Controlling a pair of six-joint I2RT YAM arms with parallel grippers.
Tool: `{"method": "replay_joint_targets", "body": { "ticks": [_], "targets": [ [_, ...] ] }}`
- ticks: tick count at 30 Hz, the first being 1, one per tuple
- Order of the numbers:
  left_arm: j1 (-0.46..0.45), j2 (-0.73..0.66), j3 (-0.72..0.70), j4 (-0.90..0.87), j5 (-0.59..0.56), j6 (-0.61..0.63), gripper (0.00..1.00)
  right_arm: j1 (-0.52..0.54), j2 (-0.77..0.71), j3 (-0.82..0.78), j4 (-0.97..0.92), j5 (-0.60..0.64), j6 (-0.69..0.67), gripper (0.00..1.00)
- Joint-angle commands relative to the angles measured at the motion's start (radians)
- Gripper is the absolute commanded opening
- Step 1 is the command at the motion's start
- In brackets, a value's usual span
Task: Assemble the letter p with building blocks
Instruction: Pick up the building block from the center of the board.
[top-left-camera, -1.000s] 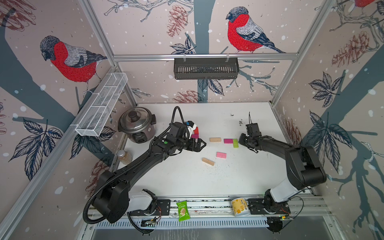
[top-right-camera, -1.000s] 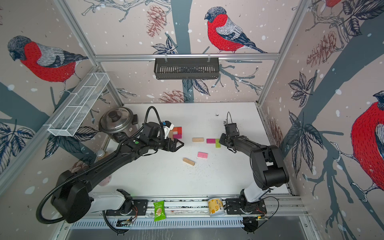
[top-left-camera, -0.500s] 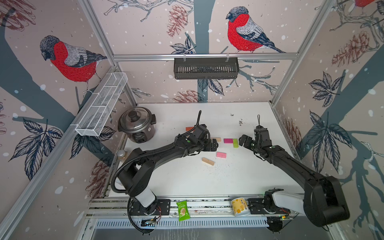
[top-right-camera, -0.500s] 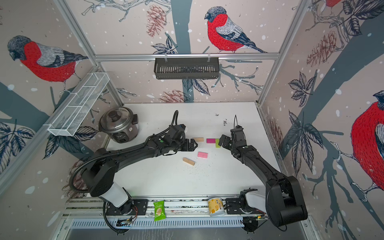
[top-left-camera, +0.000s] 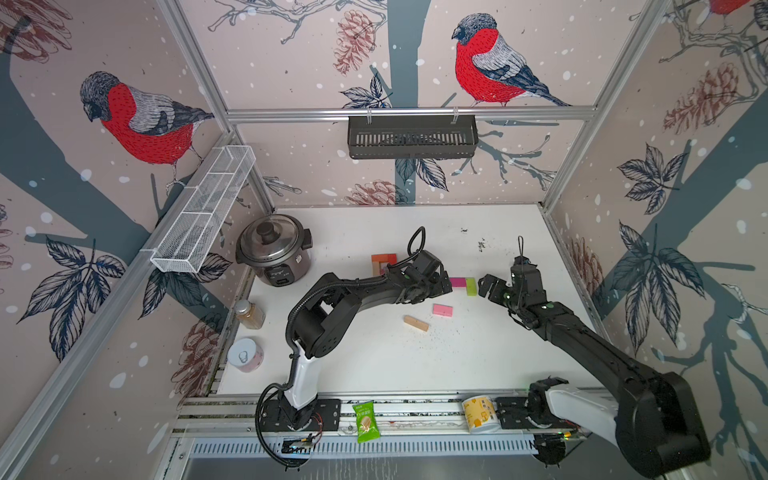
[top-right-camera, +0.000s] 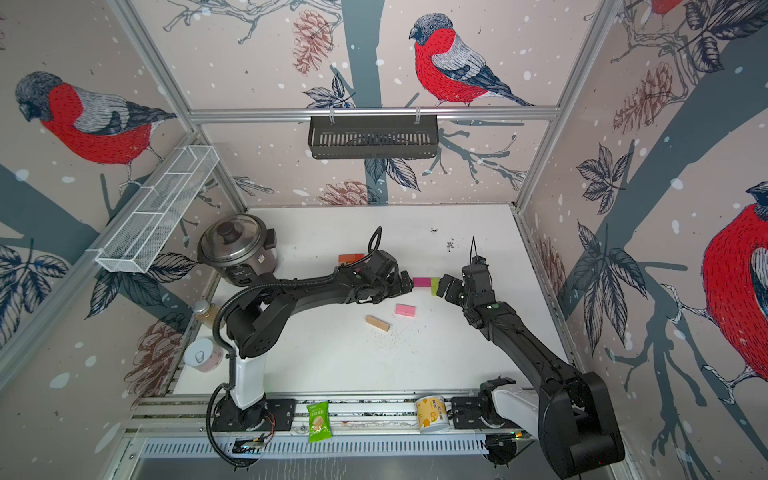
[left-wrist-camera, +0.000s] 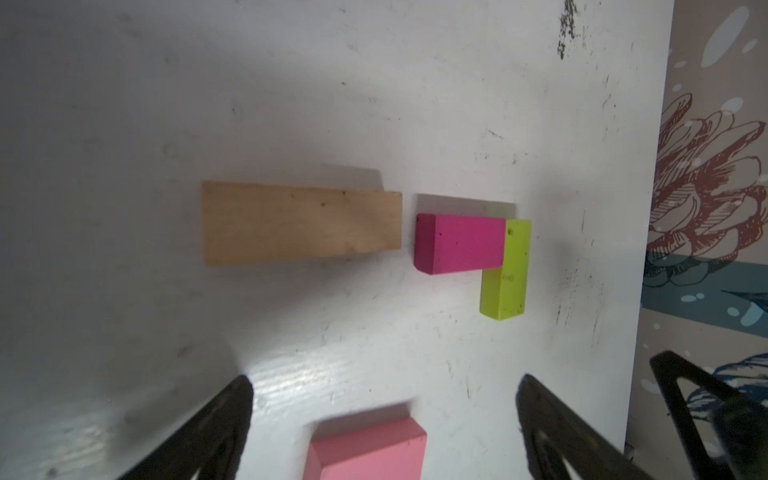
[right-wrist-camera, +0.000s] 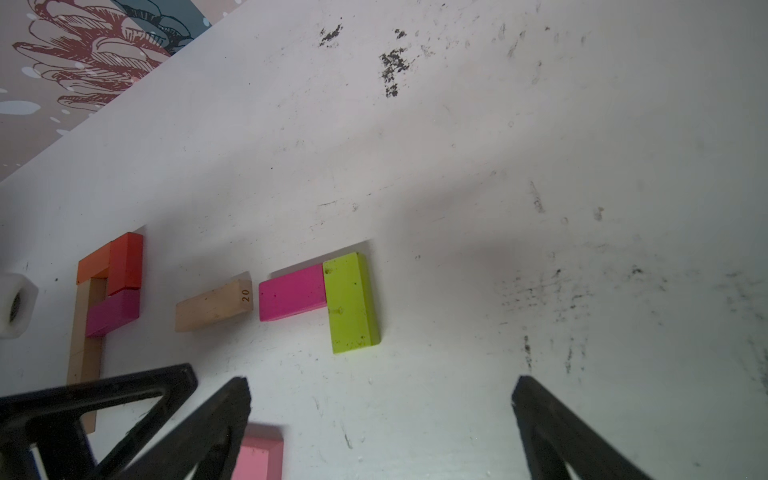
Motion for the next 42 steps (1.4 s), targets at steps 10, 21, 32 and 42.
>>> {"method": "replay_joint_targets", "body": {
  "ticks": [10,21,32,42],
  "targets": [
    [0.067,0.127,0.084,0.055,-0.053,-0.147,0.97,0.037,0.029,0.003,0.048,0.028,0.0,1.0],
    [0.089,0.267,0.346,-0.202,-0.116,0.029,0.88,0.053,0.053,0.007,0.055,0.035,-0.004,1.0],
    [0.069,0.221,0.308,-0.302,-0.212,0.233,0.71,0.072,0.085,0.015,0.063,0.031,-0.005,1.0],
    [0.027,0.238,0.338,-0.357,-0.262,0.307,0.6,0.076,0.064,0.01,0.061,0.053,-0.005,1.0]
  ]
}}
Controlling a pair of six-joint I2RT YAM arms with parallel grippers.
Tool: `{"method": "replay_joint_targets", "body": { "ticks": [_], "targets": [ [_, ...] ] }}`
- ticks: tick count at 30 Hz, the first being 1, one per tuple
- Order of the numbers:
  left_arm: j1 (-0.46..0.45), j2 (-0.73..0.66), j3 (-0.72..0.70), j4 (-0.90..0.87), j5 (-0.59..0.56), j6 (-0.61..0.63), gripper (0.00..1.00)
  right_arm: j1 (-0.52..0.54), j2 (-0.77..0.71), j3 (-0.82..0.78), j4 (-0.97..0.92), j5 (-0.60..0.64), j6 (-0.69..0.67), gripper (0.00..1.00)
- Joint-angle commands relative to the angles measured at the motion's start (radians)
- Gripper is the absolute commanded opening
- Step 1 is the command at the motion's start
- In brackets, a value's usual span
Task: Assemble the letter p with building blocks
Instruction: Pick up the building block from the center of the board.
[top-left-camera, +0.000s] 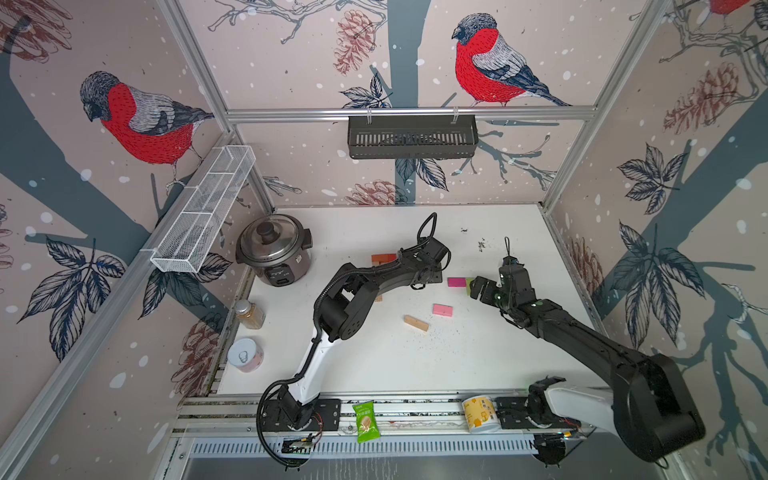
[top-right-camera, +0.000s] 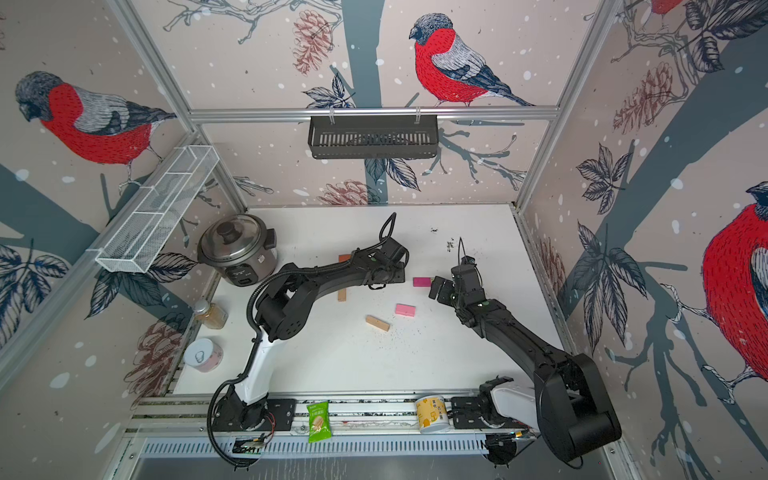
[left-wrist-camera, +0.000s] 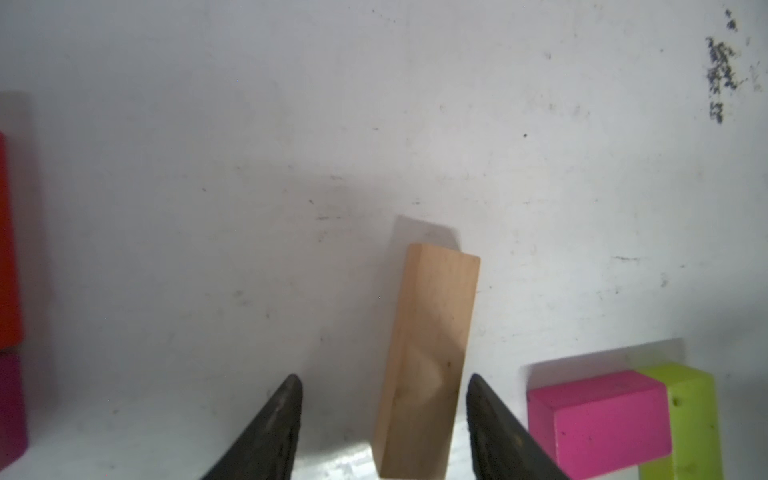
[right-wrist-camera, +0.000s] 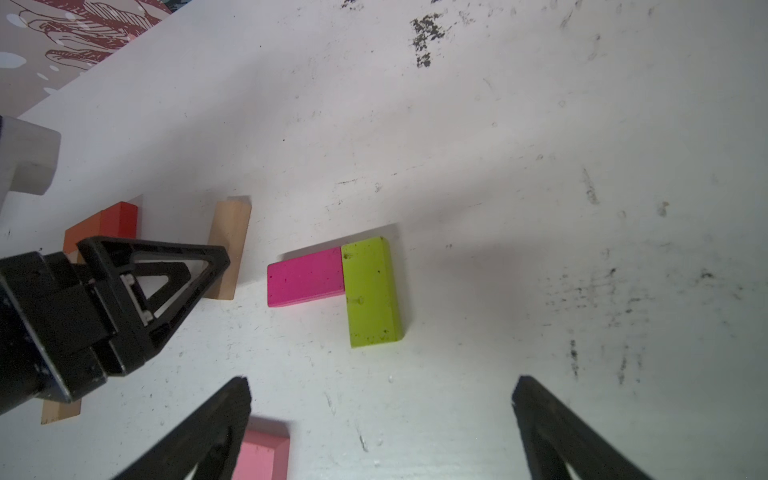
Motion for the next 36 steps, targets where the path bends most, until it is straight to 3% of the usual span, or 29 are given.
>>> {"method": "replay_joint_targets", "body": {
  "ticks": [1,11,36],
  "targets": [
    [-0.005,0.013,0.002,-0.096,-0.016,0.027,0.59,0.002,-0.01,0.001,0.025,0.023,-0.006,1.0],
    [-0.039,0.064,0.083,-0.161,-0.057,0.068,0.48,0.002,0.001,0.004,0.025,0.018,-0.009,1.0],
    [-0.078,0.035,0.083,-0.218,-0.131,0.051,0.27,0.008,0.018,0.012,0.022,0.024,-0.011,1.0]
  ]
}}
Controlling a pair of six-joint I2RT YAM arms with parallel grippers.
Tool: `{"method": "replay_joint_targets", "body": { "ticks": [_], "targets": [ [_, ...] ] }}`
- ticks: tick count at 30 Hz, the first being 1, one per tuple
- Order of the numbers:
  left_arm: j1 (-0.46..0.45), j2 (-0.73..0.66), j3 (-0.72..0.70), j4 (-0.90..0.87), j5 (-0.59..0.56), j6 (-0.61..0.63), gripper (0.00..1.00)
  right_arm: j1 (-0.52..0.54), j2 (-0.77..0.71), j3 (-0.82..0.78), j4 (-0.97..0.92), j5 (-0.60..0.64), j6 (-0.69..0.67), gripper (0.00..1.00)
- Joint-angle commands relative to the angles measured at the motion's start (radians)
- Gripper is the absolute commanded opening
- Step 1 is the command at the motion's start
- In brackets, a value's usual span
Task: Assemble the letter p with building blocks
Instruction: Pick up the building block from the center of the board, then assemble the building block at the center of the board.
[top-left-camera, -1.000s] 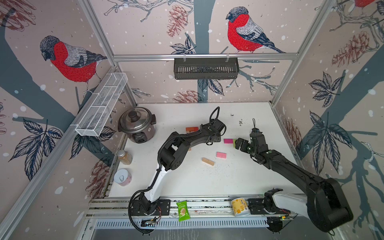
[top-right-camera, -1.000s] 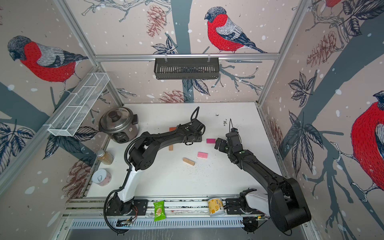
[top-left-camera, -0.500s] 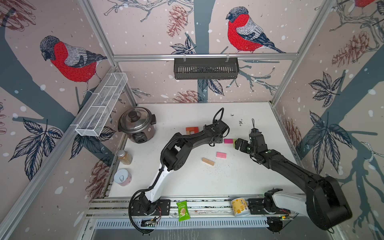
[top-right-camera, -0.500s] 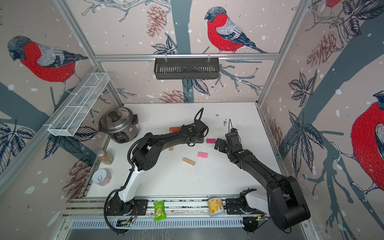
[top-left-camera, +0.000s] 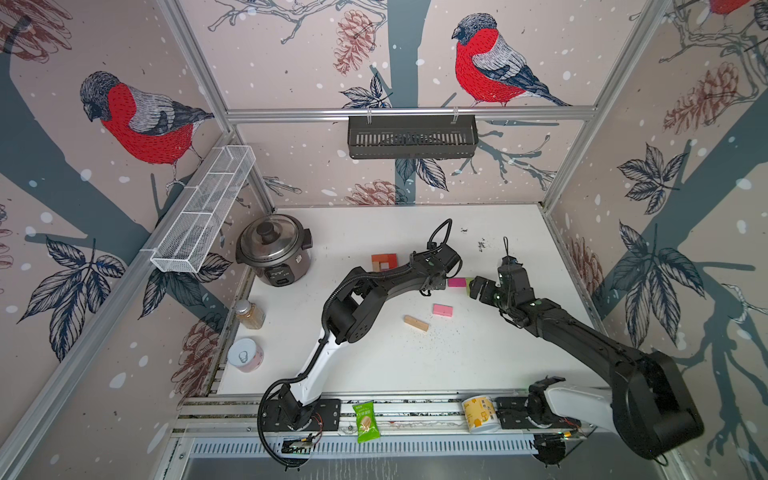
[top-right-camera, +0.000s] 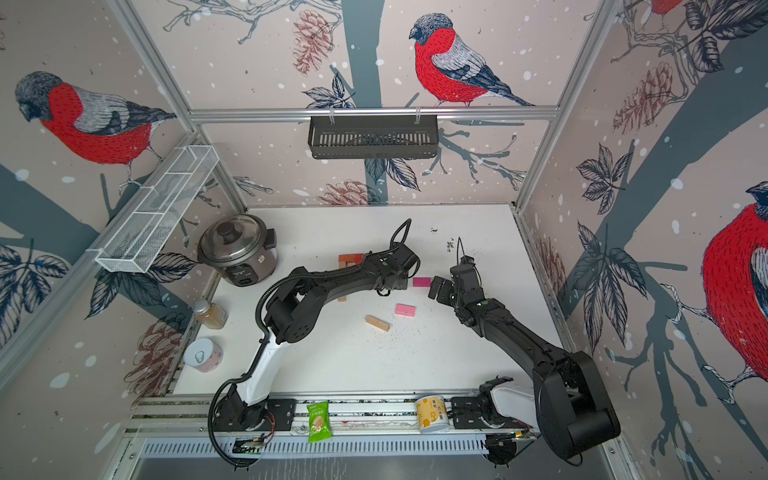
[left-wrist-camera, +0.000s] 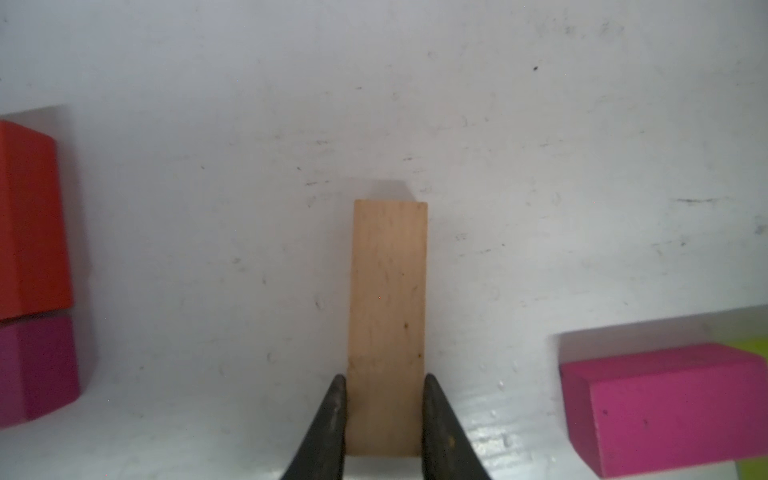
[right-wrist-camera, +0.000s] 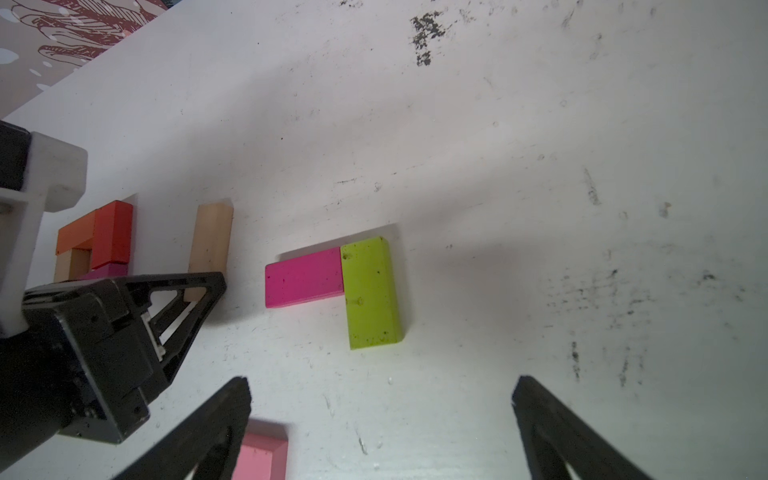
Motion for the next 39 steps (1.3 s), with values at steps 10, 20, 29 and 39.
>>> {"method": "replay_joint_targets", "body": {
  "ticks": [10,20,29,39],
  "targets": [
    [-0.053,-0.238,-0.115,-0.011,0.076,-0.11,0.23,0.0,-0.034,0.0,0.013,0.045,-0.002,1.0],
    [-0.191,-0.271,-0.195,0.096,0.152,-0.269,0.22,-0.022,-0.111,-0.021,-0.001,0.081,0.02,1.0],
    [-0.221,-0.192,-0.193,0.143,0.185,-0.339,0.21,-0.051,-0.185,-0.046,-0.004,0.093,0.027,1.0],
    [-0.225,-0.183,-0.251,0.159,0.173,-0.369,0.2,-0.054,-0.167,-0.042,-0.001,0.075,0.023,1.0]
  ]
}}
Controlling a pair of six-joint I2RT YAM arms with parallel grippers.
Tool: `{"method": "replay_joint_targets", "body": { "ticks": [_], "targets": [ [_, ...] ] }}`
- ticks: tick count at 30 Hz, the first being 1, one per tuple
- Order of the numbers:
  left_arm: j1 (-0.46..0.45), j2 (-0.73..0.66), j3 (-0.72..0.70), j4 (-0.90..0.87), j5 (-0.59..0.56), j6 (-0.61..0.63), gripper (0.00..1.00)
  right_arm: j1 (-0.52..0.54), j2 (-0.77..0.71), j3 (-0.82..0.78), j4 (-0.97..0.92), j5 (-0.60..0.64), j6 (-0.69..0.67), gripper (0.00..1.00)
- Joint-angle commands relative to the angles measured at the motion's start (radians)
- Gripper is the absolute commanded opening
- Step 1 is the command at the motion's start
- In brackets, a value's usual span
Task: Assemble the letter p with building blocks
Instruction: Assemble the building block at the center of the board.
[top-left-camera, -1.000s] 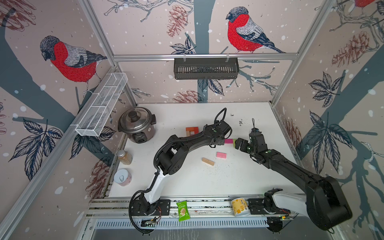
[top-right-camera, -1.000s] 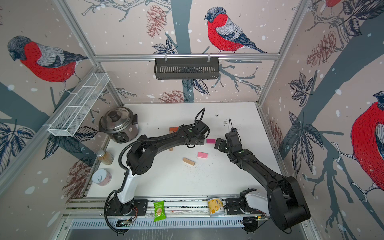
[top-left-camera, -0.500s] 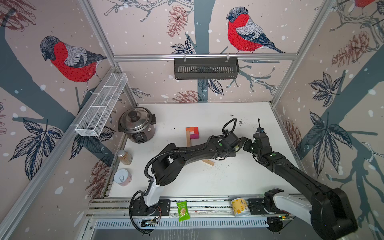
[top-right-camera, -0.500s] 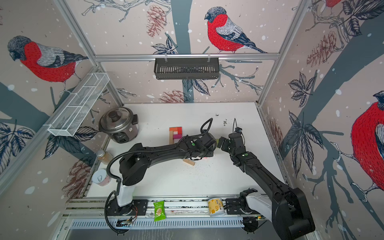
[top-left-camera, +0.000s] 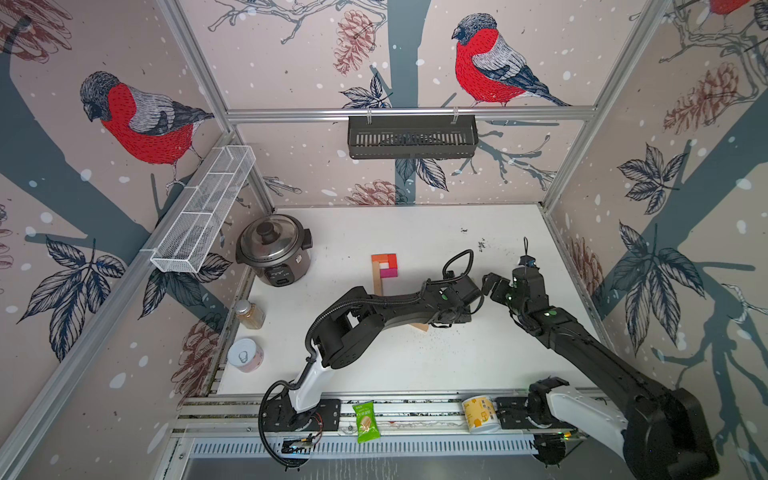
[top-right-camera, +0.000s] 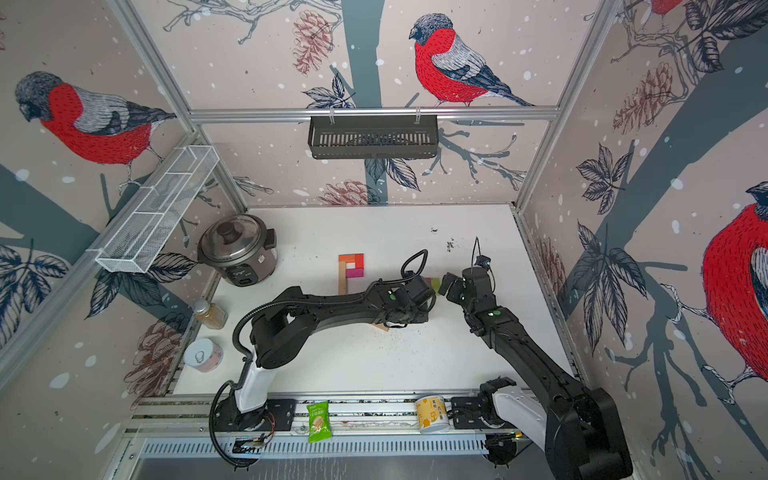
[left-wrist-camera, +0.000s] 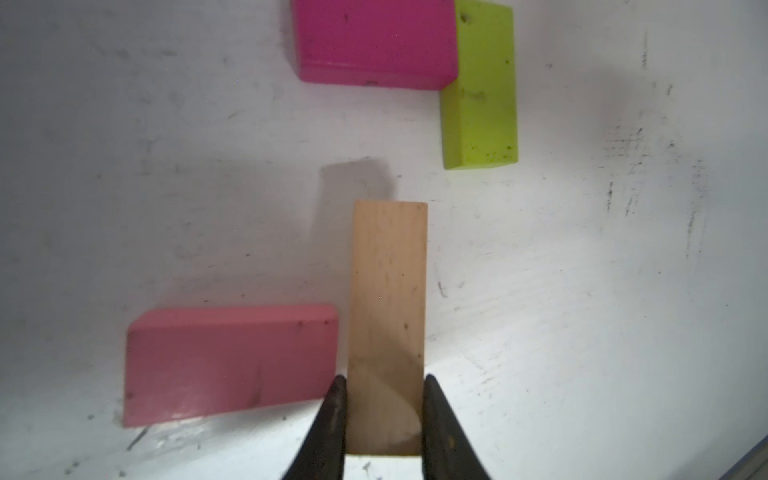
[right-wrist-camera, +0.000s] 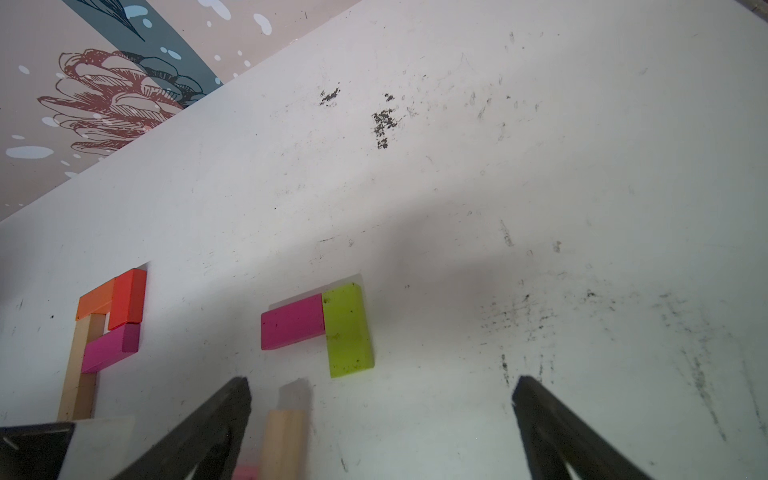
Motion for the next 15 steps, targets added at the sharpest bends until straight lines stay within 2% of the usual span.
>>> {"method": "replay_joint_targets", "body": {
  "ticks": [1,7,15],
  "targets": [
    [-0.002,0.002,-0.012,0.013,-0.025,-0.026,0.2,0.001,0.006,0.002,0.007,-0.003,0.013,1.0],
    [-0.001,0.0,0.002,-0.079,-0.115,-0.044,0.2,0.001,0.008,0.003,0.008,-0.008,0.014,1.0],
    [0.0,0.069,0.105,-0.121,-0.077,-0.008,0.2,0.0,0.002,0.004,0.007,-0.015,0.012,1.0]
  ]
}}
